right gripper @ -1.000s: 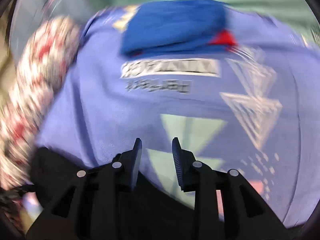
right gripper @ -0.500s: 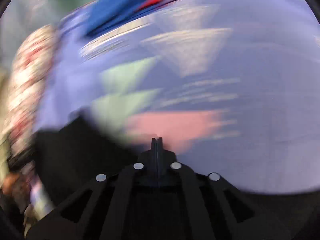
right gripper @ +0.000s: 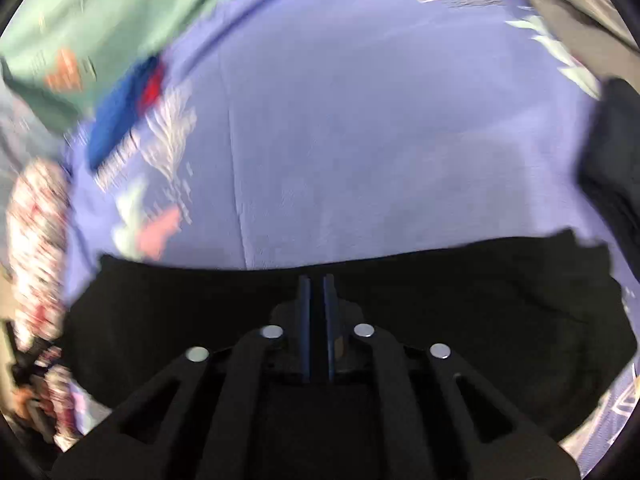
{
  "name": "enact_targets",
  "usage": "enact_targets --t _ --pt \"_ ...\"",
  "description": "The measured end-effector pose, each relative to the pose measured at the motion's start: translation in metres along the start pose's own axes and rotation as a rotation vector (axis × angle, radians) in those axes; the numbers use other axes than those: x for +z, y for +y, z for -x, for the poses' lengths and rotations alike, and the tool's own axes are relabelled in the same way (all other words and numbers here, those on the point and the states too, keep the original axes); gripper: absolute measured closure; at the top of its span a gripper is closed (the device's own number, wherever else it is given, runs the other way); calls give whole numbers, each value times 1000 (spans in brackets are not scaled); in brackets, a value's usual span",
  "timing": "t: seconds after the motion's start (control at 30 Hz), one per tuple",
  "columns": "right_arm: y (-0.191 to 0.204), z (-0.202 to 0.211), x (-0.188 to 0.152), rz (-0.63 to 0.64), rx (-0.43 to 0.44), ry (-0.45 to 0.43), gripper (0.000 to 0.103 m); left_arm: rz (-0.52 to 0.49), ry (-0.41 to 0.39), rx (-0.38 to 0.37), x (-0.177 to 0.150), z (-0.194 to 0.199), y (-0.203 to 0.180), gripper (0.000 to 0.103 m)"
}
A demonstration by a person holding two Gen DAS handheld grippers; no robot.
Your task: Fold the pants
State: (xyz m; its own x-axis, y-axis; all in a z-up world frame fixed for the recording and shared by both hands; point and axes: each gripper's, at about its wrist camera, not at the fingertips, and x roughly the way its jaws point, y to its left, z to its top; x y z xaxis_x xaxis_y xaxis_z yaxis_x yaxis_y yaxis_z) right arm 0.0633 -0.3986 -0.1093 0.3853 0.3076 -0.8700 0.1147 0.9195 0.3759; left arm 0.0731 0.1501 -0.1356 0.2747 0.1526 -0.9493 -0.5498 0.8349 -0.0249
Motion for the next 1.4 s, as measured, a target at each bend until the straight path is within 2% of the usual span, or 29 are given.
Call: enact_targets --t 0.03,0.1,0.17,0.23,0.37,0.5,0.57,0.63,0.67,0.73,0.83,0.97,1.0,1.07,1.13,1.2,1.23,1.27,1.3,1.33,1.4 --pt "-13 12 -4 -36 15 -5 69 -43 4 -2 -1 1 -8 6" --pt "-43 40 -16 -101 -17 -38 50 -122 -3 11 -1 -3 -33 5" --pt "-76 68 -29 -163 -59 -79 45 -136 0 59 -4 -15 -32 5" --pt "-105 86 -38 -250 -64 -92 38 -113 20 65 -3 -26 -34 5" --pt "-145 101 -65 -371 -65 -87 38 -132 30 133 -8 -39 -18 5" --pt "-150 86 -64 -425 -61 -106 38 -139 58 191 -6 -58 -12 5" --pt "-156 81 -59 -436 -99 -129 41 -131 67 188 -3 -68 -14 4" --pt "-152 71 -49 -440 -120 -120 90 -129 69 187 1 -74 -16 3" --pt "-152 70 -43 -440 -142 -103 90 -128 71 187 3 -76 -17 3" --pt "-145 79 -32 -416 -161 -132 96 -122 76 183 5 -83 -16 3" --pt "-130 94 -15 -389 -101 -173 97 -91 93 161 12 -88 -10 3" --pt "-108 127 6 -361 83 -282 97 -126 81 188 28 -90 -12 3" --pt "-107 131 8 -355 102 -292 97 -127 81 191 31 -89 -14 3" --pt "-118 124 4 -363 87 -270 97 -123 85 184 37 -96 -7 3" --pt "-141 102 -5 -423 65 -209 97 -124 84 182 39 -96 -7 3" --pt "-172 69 -20 -493 -39 -103 97 -126 86 182 39 -95 -6 3" --pt "-183 56 -26 -523 -62 -63 95 -126 86 183 29 -85 0 3" --pt "-193 49 -31 -557 -29 -64 95 -127 87 186 29 -85 0 3" --pt "-198 50 -33 -580 -8 -82 91 -126 84 191 31 -85 -1 3" --pt "-200 52 -33 -603 4 -88 75 -121 81 191 33 -84 0 3" --pt "-199 54 -31 -600 20 -98 58 -106 80 191 28 -67 4 3"
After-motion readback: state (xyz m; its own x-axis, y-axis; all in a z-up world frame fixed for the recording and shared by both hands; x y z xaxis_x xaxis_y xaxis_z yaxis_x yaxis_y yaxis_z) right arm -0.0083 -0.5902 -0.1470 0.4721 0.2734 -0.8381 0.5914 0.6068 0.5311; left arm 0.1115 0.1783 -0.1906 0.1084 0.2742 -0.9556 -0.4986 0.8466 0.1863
